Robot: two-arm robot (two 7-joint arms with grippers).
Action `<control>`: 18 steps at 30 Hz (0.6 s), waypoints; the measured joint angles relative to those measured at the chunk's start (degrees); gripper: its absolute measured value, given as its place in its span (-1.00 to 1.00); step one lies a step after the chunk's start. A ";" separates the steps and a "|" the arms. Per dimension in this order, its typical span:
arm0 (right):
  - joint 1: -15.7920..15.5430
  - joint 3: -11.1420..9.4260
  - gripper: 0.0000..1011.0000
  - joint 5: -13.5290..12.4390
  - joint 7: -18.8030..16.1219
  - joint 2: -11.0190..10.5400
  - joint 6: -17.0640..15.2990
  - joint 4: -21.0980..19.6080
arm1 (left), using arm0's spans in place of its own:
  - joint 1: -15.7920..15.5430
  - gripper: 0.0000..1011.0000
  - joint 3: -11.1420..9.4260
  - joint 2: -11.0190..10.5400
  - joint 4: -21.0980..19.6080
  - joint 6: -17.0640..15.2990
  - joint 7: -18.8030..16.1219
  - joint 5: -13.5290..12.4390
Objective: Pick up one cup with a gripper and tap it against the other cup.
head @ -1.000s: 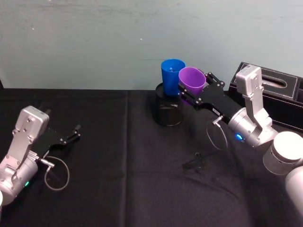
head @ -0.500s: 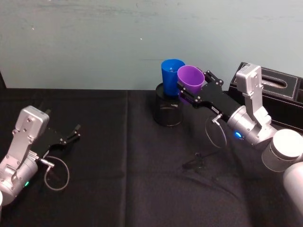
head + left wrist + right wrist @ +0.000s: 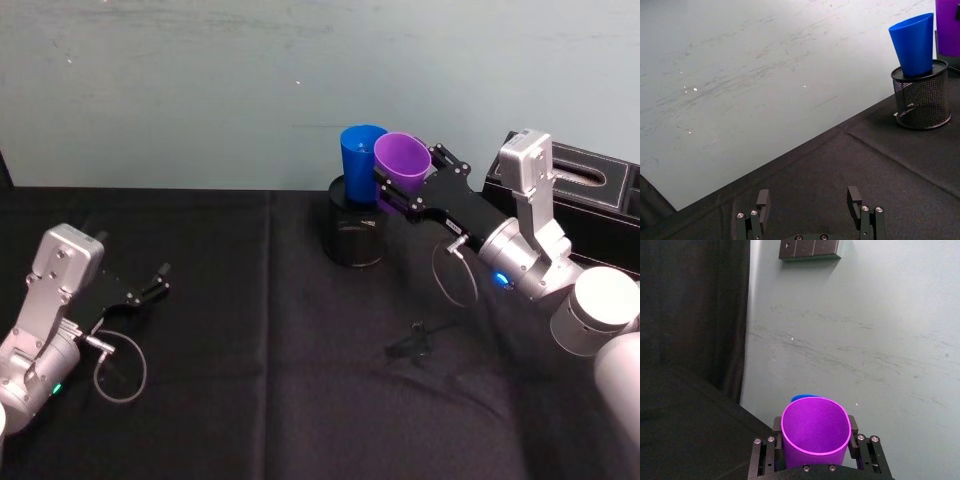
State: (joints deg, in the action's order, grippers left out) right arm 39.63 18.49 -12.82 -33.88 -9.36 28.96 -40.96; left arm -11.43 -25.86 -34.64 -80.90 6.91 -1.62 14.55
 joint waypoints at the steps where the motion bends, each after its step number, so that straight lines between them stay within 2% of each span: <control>1: 0.16 -0.01 0.44 -0.05 -0.10 0.07 0.13 0.32 | 0.00 1.00 0.00 0.00 0.00 0.00 0.00 0.00; 18: 3.18 -0.06 0.44 -0.15 -2.23 1.11 2.24 5.43 | 0.00 1.00 0.00 0.00 0.00 0.00 0.00 0.00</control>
State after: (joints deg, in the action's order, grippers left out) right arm 42.82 18.43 -12.97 -36.10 -8.26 31.20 -35.53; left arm -11.43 -25.86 -34.65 -80.90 6.91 -1.62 14.55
